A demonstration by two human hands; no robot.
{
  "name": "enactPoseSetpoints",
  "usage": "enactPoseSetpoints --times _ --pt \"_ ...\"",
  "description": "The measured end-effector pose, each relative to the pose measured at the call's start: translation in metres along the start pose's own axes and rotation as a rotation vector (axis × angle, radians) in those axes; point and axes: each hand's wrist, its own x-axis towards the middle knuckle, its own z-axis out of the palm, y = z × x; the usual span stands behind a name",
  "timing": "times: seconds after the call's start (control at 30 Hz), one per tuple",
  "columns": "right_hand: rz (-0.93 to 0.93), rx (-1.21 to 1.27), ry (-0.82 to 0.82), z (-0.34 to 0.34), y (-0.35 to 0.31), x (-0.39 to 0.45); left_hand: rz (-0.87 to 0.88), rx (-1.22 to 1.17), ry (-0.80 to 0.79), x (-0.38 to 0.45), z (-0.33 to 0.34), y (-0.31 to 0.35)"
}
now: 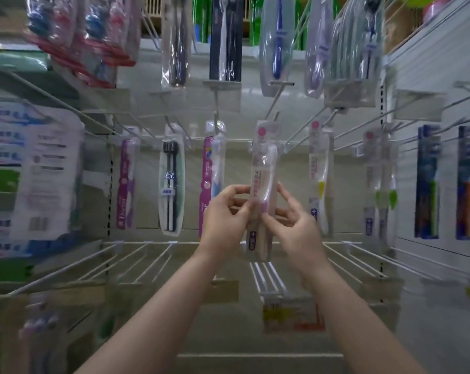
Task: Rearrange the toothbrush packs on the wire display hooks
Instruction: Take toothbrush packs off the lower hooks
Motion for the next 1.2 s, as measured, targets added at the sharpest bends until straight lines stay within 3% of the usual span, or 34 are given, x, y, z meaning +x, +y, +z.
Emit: enactPoseSetpoints --times 0.13,0.3,0.57,0.73,0.83,0.93,1.03,1.2 --pt "0.08 0.102 -0.048 -0.003 0.001 0.005 -0.04 -0.074 0.006 0.0 -0.008 0.009" --pt "0.112 0.089 0.036 0.004 0.0 0.009 -0.049 -0.077 0.008 -0.001 -0.016 0.016" --pt "0.069 0.092 0.089 0.023 -0.009 0.016 -0.039 0.066 0.05 0.009 -0.026 0.025" --pt "0.069 0.091 0.053 0.03 -0.003 0.019 0.06 0.316 0.165 0.01 -0.03 0.013" --pt "0.05 0.081 0.082 0.033 0.0 0.023 -0.044 0.463 0.286 0.014 -0.034 0.007" --pt "0.045 0.055 0.082 0.035 0.002 0.026 -0.183 0.604 0.254 0.016 -0.037 0.001" --pt "0.056 0.036 0.081 0.035 0.005 0.027 -0.32 0.568 0.181 0.019 -0.034 -0.012" --pt "0.081 0.005 0.08 0.035 0.013 0.025 -0.388 0.513 0.17 0.019 -0.026 -0.021"
